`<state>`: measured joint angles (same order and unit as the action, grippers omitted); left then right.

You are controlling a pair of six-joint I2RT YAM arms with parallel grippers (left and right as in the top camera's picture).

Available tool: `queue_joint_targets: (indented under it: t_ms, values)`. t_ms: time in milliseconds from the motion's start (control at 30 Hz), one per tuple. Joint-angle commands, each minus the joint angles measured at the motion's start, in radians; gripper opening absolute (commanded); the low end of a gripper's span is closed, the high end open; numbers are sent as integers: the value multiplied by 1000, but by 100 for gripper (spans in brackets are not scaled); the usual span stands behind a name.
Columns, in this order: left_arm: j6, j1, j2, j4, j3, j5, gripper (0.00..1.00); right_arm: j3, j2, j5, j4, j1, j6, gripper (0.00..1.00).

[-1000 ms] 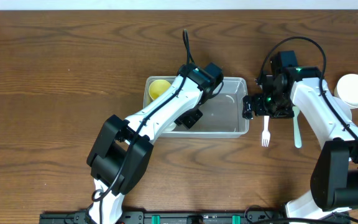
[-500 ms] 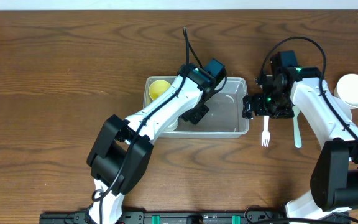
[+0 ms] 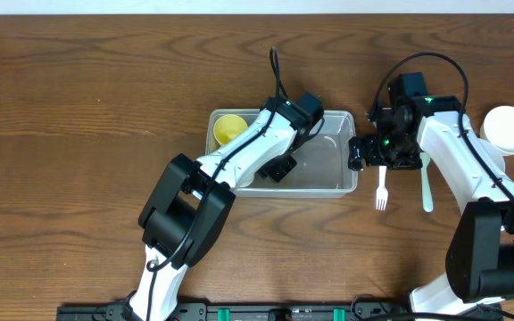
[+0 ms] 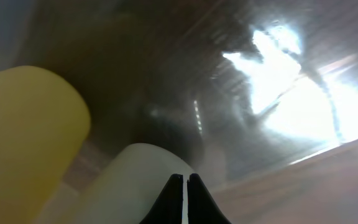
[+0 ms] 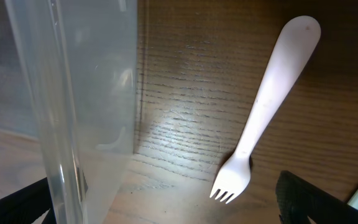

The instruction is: Pack container

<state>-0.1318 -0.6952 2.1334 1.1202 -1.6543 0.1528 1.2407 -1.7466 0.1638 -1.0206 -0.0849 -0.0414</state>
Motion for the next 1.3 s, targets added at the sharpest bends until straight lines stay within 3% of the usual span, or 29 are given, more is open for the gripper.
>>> queue_joint_targets:
  t_ms: [0,533,1267]
  values:
    - [-6,3,0,15,10,80,6,13,-6,-18,-2,-14,-2,99]
    - [17,3,0,130,10,95,7,13,-6,-18,-3,-13,5,99]
    - [35,-94,-84,113,-80,95,7,13,-6,-29,-1,-13,5,99]
